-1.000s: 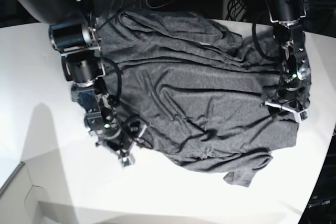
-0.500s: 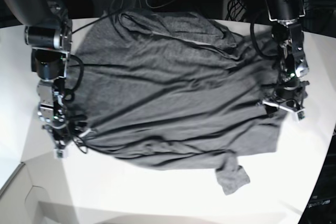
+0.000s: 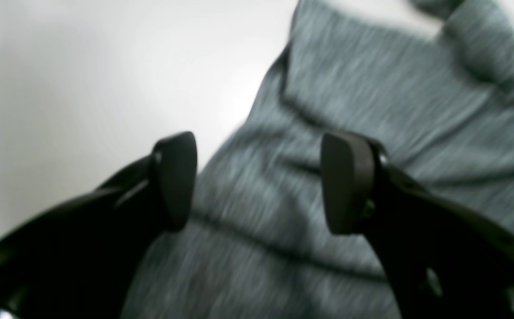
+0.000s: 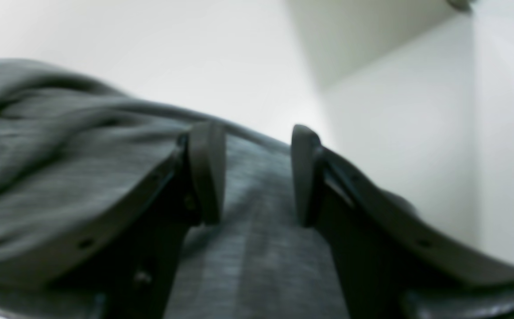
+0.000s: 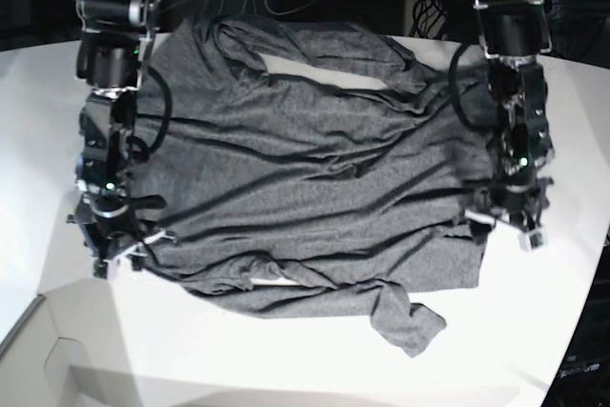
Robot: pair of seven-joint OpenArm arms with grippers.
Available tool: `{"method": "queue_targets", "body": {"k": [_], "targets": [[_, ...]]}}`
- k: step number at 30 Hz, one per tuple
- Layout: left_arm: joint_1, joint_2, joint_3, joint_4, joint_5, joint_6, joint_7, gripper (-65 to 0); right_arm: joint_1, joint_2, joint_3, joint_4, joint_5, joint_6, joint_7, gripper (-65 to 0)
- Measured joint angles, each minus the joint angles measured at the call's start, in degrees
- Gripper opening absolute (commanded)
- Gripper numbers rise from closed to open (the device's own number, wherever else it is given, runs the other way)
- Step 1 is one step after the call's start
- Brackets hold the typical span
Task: Layout the t-shirt on the table in an organized manner, then fold the t-shirt properly
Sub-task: 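Grasp the shirt side edges with both grippers and pull them apart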
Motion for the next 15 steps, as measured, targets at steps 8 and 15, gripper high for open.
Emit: {"method": "queue_targets", "body": {"k": [8, 15], "targets": [[-14.4, 1.3, 9.4, -12.3, 0.3, -0.2, -0.7, -22.8, -7.2, -1.4, -8.9, 1.9, 0.0, 0.3, -0.4, -41.6], [-18.1, 0.3, 15.9, -26.8, 0.4, -0.3, -0.5, -22.9, -8.0, -1.5, -8.8, 2.1, 0.0, 0.2, 0.0, -41.6]]}}
